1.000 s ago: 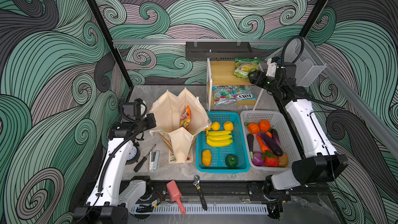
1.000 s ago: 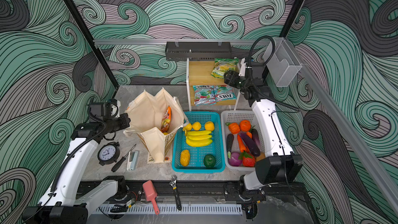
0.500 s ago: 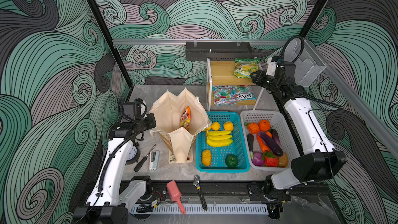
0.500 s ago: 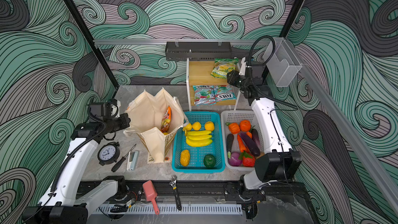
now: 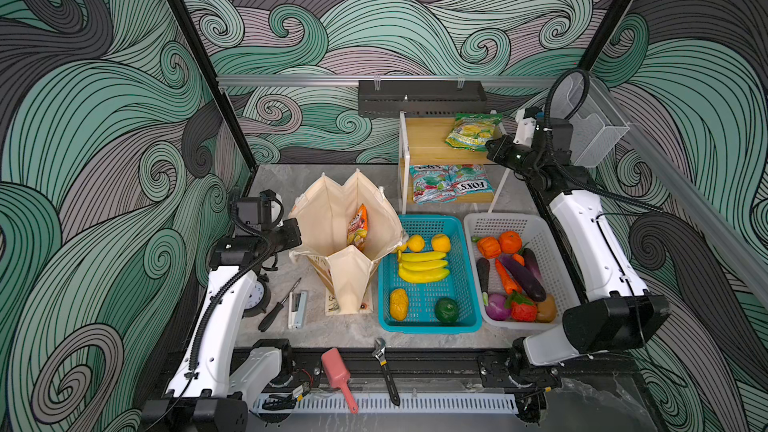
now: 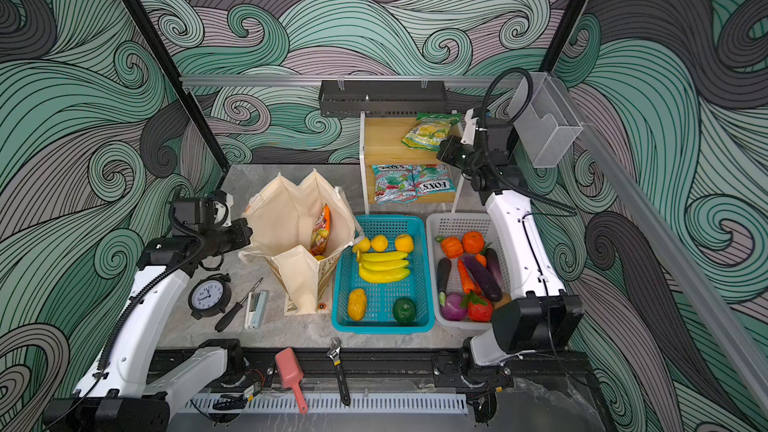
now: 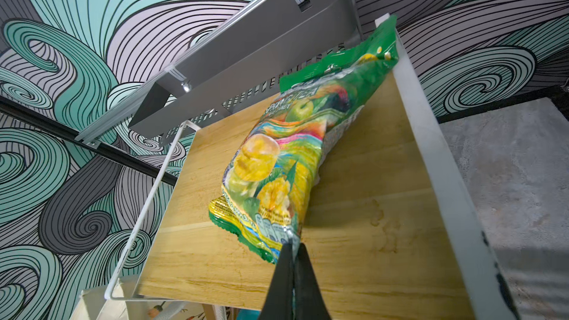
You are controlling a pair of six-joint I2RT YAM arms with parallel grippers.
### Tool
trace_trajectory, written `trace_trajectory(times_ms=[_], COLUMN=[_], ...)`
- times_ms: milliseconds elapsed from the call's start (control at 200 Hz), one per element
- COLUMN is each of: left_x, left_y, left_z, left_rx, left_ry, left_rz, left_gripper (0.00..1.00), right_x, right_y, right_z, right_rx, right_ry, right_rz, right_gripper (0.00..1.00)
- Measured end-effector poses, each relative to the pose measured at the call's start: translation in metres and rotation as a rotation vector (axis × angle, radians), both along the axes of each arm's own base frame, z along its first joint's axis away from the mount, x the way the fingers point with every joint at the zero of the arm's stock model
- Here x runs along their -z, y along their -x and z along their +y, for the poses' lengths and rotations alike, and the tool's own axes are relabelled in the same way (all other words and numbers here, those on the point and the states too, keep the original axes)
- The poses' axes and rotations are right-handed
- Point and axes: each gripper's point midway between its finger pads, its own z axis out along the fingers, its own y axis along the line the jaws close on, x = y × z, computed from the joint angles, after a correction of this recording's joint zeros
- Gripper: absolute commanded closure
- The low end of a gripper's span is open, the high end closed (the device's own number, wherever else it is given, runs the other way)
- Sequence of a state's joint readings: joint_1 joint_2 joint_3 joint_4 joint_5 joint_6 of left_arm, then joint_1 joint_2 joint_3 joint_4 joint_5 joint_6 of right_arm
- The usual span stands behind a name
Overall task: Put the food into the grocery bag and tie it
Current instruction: 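Pull the green candy bag off the shelf and lower it into the tote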
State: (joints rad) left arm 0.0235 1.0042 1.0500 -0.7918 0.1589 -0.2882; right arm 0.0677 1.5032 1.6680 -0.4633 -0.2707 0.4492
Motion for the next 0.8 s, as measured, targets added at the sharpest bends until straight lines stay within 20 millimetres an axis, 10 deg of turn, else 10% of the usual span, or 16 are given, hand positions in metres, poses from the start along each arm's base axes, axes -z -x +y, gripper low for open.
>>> trace_trajectory(times_ms=[380, 801], left_x=[0.0, -0.001], left_y=[0.0, 0.0], left_z=[-0.001, -0.002], left_rx=[0.004, 0.007], left_ry=[0.005, 0.008], left_rz=[-0.001, -0.002], left_gripper=[1.0, 1.0], right_x=[-0.051, -0.111], right_y=[0.037, 0.127], right_z=[0.028, 0.103], right_rx=[-0.119, -0.361], right_ry=[-0.068, -0.121], right_rz=[-0.085, -0.222], right_gripper=[1.0, 1.0])
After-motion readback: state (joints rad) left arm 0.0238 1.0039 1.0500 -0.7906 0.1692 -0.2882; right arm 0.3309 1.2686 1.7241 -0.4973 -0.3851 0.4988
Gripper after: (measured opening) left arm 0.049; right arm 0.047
